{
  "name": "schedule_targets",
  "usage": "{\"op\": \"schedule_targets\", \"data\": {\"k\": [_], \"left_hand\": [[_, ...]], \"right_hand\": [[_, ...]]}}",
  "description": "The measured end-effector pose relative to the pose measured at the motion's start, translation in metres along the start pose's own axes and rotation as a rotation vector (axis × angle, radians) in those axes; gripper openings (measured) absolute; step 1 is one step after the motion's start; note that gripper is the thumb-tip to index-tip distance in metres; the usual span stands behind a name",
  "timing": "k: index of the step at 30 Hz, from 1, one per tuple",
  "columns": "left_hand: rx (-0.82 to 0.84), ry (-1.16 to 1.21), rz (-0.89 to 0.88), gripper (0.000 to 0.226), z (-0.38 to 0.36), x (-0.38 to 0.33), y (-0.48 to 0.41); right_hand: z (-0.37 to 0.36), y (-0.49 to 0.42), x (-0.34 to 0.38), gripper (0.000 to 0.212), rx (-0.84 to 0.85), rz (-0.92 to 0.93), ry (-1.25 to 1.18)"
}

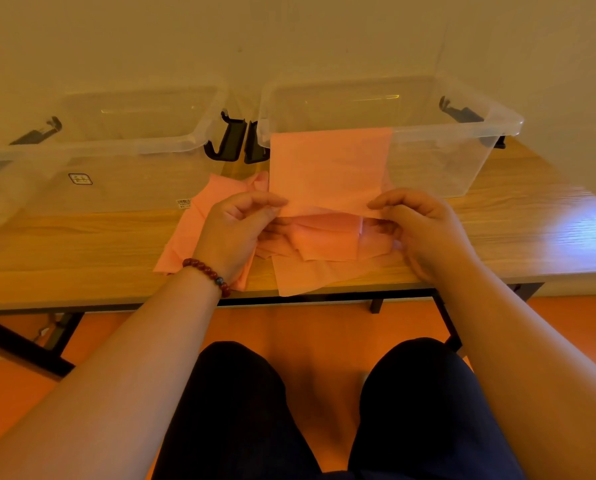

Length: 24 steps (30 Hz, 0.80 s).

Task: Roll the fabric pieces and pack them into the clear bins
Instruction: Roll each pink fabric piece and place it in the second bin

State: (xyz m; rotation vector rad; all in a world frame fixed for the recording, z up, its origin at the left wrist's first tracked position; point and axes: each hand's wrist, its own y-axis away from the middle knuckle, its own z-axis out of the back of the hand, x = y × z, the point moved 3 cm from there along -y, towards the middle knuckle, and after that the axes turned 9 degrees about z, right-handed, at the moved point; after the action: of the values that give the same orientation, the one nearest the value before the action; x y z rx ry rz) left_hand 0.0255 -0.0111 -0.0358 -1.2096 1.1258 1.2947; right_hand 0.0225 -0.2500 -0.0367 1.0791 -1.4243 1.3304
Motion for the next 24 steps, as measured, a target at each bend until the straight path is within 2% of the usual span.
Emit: {"op": "schedule_targets", "data": {"k": [2, 6, 11, 16, 19, 21, 24], "left_hand": [[0.004, 0.014, 0.014, 0.025, 0.001, 0.001, -0.001], [0.016, 0.036, 0.036, 0.019, 0.002, 0.002, 0.0], [0.028, 0.014, 0.035, 0.019, 0.001, 0.0, 0.001], [0.053, 0.019, 0.028, 0.029, 0.0, -0.003, 0.004], [0.034, -0.055, -0.012, 0.037, -0.002, -0.006, 0.006], [-0.01, -0.185, -0.085, 0.03, -0.005, -0.009, 0.009], [-0.06, -0.21, -0.145, 0.017, -0.008, -0.015, 0.012]], "right_hand": [[0.001, 0.001, 0.0, 0.032, 0.014, -0.008, 0.024], [-0.001, 0.004, 0.002, 0.037, 0.074, 0.025, 0.135], [0.0, 0.003, 0.001, 0.03, -0.004, 0.079, 0.277], [0.0, 0.004, 0.003, 0.012, -0.042, 0.098, 0.26], [0.0, 0.005, 0.003, 0.015, -0.107, 0.099, 0.219], [0.001, 0.004, 0.004, 0.016, -0.132, 0.072, 0.182], [0.0, 0.003, 0.01, 0.006, -0.134, 0.019, 0.132]]}}
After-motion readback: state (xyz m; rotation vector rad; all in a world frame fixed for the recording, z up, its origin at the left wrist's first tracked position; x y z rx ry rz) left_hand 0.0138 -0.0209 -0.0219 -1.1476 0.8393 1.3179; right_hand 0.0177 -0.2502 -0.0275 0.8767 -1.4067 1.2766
